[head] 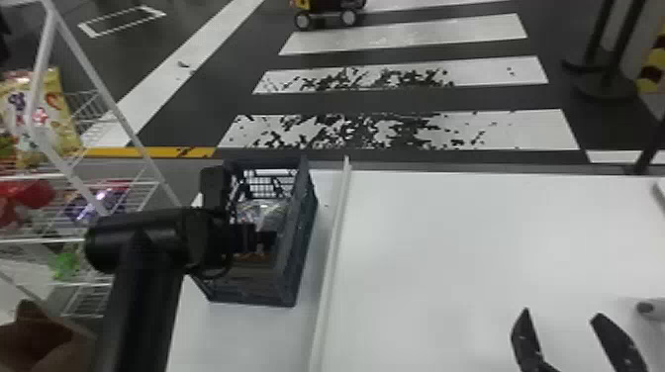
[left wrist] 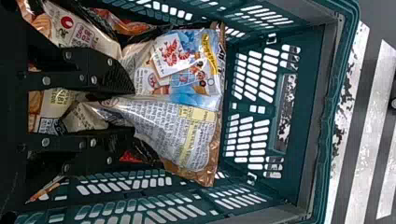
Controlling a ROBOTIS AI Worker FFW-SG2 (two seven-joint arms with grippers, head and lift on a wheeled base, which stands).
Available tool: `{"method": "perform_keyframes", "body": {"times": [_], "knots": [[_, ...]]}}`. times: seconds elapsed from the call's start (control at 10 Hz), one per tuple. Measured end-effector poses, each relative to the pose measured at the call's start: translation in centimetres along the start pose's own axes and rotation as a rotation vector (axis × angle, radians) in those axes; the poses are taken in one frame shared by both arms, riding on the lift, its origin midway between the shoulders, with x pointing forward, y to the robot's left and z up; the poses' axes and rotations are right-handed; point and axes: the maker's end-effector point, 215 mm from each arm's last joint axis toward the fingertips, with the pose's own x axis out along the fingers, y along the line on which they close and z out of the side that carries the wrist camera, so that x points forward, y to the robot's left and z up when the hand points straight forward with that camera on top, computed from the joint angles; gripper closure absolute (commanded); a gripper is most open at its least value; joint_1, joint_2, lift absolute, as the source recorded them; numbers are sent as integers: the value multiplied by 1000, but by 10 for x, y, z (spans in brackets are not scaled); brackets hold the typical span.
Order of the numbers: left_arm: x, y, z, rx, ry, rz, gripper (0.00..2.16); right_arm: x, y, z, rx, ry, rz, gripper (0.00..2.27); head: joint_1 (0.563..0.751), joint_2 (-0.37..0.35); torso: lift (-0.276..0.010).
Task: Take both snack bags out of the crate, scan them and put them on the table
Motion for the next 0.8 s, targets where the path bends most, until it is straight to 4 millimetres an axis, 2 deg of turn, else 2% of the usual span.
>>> {"method": "perform_keyframes", "body": {"times": [0.4,0.8], "knots": [[-60,0,33,17,-69,18,2142,0,-1,-7,4,21,-4,164,695,261,-94],[-106,-4,55,38,-132,27,2142,0,-1,-9,6,23,-5,164,695,264,-94]]}}
